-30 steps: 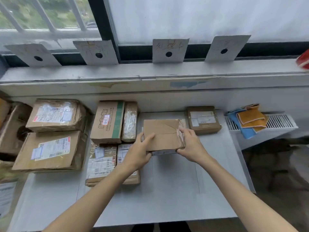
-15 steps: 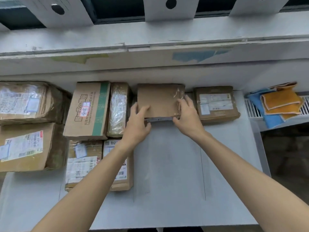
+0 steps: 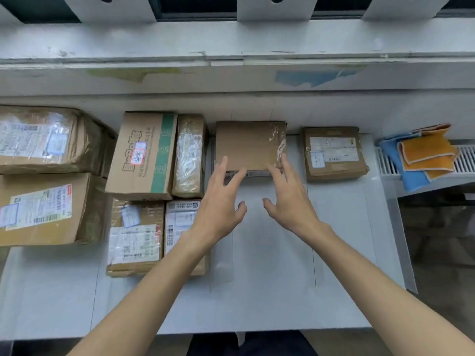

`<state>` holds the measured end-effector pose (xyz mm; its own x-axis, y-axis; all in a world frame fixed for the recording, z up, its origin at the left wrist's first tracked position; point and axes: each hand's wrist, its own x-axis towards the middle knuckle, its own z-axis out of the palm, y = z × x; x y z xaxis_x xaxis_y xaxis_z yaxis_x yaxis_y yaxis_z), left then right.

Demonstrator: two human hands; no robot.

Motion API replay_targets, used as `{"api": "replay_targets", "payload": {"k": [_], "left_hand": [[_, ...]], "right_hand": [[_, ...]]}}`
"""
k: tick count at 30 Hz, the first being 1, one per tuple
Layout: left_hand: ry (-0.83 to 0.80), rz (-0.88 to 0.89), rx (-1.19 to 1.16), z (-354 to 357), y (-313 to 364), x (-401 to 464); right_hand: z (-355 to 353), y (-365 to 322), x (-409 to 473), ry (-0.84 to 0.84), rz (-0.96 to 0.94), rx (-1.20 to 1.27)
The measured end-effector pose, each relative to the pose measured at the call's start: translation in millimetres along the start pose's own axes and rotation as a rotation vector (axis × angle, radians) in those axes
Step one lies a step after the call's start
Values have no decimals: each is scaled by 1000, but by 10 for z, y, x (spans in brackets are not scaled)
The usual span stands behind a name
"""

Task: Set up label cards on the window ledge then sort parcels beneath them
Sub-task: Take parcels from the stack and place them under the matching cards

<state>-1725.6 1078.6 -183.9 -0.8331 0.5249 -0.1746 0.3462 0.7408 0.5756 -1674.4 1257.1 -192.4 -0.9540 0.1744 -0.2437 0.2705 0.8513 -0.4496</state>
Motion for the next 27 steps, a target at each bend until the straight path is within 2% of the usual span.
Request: {"api": "replay_targets", "payload": {"k": [6,16,27], "left_hand": [[-72,77,19,-190,-28,-599],[-117,163,71,-371,-218,-1325],[-6,236,116,-550,6,-1932]], "right_hand": [[-141,-241,-630,-22,70,98],[-128,-775,-1586,17,140,108],[-161,-918,-2449,96,147,69]]}}
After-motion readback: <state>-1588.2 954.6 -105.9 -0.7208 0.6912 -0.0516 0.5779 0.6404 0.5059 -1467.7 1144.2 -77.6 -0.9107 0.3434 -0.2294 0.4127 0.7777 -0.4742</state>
